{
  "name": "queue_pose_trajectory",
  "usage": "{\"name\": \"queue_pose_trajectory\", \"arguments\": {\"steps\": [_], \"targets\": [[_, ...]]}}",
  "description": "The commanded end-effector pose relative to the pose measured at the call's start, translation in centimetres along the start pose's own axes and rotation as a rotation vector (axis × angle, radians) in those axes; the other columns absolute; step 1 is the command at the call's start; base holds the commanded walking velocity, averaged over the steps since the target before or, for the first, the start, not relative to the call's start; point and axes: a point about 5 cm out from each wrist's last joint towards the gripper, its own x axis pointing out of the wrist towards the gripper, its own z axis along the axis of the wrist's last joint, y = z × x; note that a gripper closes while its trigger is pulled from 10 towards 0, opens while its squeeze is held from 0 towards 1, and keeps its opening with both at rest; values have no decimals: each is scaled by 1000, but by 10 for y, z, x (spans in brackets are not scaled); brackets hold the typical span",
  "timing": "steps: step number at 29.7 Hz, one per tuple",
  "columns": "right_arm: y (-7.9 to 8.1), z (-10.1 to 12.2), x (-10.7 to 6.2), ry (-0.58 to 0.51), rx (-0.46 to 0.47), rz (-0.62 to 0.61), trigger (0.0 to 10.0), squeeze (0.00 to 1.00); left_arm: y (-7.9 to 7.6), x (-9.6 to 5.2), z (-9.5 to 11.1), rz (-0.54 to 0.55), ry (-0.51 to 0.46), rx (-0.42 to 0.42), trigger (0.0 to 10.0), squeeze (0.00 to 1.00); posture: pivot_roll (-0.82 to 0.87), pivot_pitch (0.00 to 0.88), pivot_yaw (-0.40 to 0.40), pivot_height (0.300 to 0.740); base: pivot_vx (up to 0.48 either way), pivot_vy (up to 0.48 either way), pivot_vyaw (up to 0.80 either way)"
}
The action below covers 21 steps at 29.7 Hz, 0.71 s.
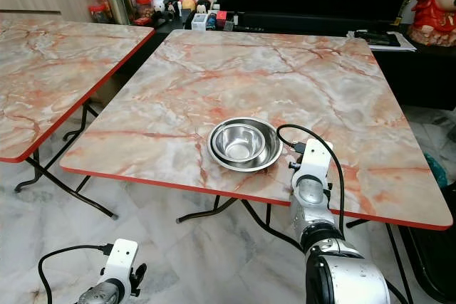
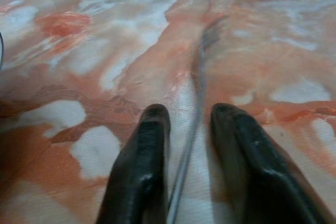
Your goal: Setting the table
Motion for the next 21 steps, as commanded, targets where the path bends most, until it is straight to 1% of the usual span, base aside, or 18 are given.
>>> {"name": "queue_pose_trajectory", "arguments": {"steps": [1,16,18,19,21], "targets": [[2,1,0,-6,7,8,0,0,2,1,3,1,0,2,10000,0,21,0,27,705,0,0,0],[2,3,0,-16,11,14,0,0,2,2,5,-4,-1,5,10000,0,22,0,28,705,0,0,0],[6,14,0,-80,88,69,0,0,1,2,5,-5,-2,4,10000,0,23,0,27,705,0,0,0],[8,21,0,-119,141,106,0,0,1,2,5,-6,-2,4,10000,0,22,0,28,705,0,0,0],[10,26,0,-141,198,135,0,0,1,2,5,-6,0,4,10000,0,20,0,28,705,0,0,0]]}}
